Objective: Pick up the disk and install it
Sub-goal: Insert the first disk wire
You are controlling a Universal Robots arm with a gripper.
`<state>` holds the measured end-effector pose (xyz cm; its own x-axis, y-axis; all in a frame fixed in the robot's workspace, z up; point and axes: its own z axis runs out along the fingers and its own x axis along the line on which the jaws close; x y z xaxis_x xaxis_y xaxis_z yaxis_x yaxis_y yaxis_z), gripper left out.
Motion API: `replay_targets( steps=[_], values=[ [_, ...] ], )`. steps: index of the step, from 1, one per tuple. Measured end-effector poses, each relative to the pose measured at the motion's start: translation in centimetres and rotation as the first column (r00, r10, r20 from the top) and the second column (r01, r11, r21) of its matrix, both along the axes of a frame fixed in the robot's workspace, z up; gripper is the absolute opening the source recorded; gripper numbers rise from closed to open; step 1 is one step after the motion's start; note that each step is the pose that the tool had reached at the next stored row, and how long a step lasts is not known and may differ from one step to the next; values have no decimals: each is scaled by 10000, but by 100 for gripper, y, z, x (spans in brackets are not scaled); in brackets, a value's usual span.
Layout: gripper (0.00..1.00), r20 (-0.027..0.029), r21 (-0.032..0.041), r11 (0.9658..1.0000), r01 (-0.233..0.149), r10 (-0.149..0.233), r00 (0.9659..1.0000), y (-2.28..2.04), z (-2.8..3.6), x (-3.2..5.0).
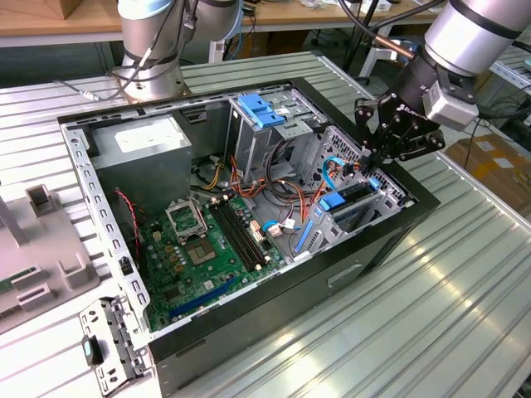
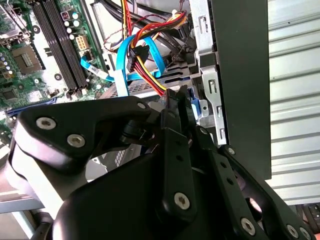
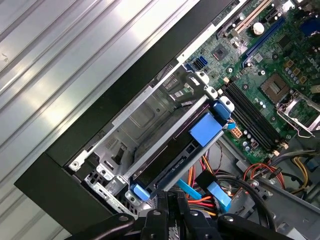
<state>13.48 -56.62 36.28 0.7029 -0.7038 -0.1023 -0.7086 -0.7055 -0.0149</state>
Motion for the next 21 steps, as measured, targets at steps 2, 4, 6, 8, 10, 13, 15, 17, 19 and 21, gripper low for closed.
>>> replay_targets(
  steps=[2, 4, 6, 8, 10, 13, 15, 17, 19, 21],
  values=[
    [17, 0, 0, 10000, 0, 0, 10000, 0, 0, 0],
    [16, 0, 0, 10000, 0, 0, 10000, 0, 0, 0],
    [16, 0, 1, 10000, 0, 0, 10000, 0, 0, 0],
    [16, 0, 0, 10000, 0, 0, 10000, 0, 0, 0],
    [16, 0, 1, 10000, 0, 0, 10000, 0, 0, 0],
    [16, 0, 0, 9999, 105, -105, 9999, -2, -11, -13],
    [16, 1, 3, 9999, 133, -133, 9999, -3, -18, -32],
    [16, 0, 2, 9999, 143, -143, 9999, -5, -21, -62],
    [16, 0, -1, 9999, 148, -148, 9999, -10, -25, -93],
    [16, 1, 0, 9999, 150, -150, 9999, -22, -30, -112]
  ],
)
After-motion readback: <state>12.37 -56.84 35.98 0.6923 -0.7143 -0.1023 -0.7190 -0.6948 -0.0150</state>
